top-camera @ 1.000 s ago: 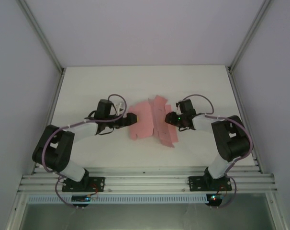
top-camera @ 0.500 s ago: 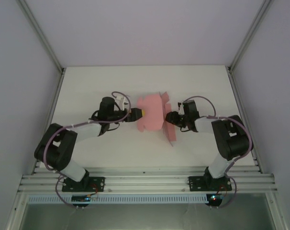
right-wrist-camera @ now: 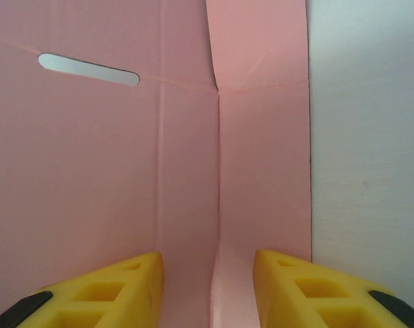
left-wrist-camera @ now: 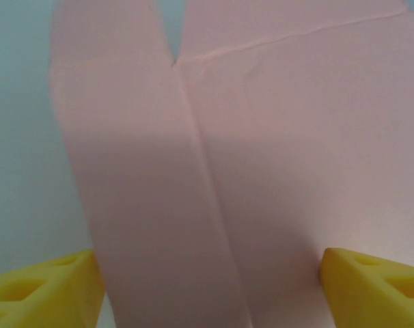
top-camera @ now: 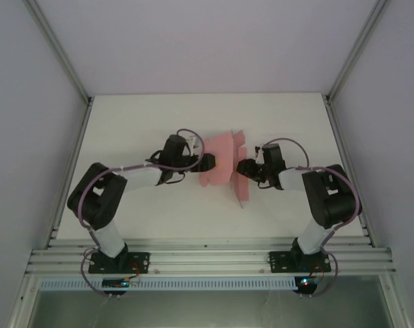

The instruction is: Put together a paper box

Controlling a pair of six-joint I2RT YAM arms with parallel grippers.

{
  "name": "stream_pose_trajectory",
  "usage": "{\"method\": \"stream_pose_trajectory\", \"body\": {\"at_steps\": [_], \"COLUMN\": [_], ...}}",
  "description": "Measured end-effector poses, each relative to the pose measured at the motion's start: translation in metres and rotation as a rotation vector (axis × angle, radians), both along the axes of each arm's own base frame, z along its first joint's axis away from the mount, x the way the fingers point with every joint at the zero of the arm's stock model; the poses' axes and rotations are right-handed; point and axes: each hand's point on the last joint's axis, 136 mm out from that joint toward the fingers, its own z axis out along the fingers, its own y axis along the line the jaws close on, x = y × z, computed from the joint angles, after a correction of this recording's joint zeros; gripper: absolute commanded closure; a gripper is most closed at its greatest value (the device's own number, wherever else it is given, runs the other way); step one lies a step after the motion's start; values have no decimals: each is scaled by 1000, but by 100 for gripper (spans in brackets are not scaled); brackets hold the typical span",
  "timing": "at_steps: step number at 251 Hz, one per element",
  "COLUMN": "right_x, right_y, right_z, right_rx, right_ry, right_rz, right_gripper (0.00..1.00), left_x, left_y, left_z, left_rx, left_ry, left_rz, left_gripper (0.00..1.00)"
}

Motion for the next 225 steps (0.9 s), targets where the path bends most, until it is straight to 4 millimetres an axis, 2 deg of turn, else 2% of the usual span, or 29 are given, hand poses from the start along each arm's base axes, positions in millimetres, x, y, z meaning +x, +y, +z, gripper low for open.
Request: {"method": "stream_pose_trajectory", "body": {"at_steps": [4, 41, 97, 136, 155, 200, 216, 225], "right_x": [0, 0, -2, -2, -3, -18, -23, -25], "right_y": [0, 0, 0, 0, 0, -10, -14, -17], "right_z": [0, 1, 1, 1, 3, 3, 9, 14], "right_rx": [0, 4, 2, 0, -3, -57, -81, -92], "right_ry": [0, -7, -18, -23, -25, 17, 19, 10], "right_rz": [0, 2, 11, 14, 15, 14, 15, 13], "right_gripper": [57, 57, 56, 56, 55, 52, 50, 49], "left_x": [0, -1, -7, -19, -26, -40, -42, -43], "left_y": [-3, -27, -33, -25, -18, 7, 19, 25], "left_z": [0, 6, 9, 13, 25, 60, 64, 65], "left_rx": [10, 53, 26, 16, 23, 41, 48, 52], "left_ry": [-4, -18, -14, -1, -10, -84, -96, -100], "left_rz": [-10, -80, -115, -109, -104, -68, -43, -30], "left_gripper": [0, 0, 0, 28, 39, 88, 100, 100]}}
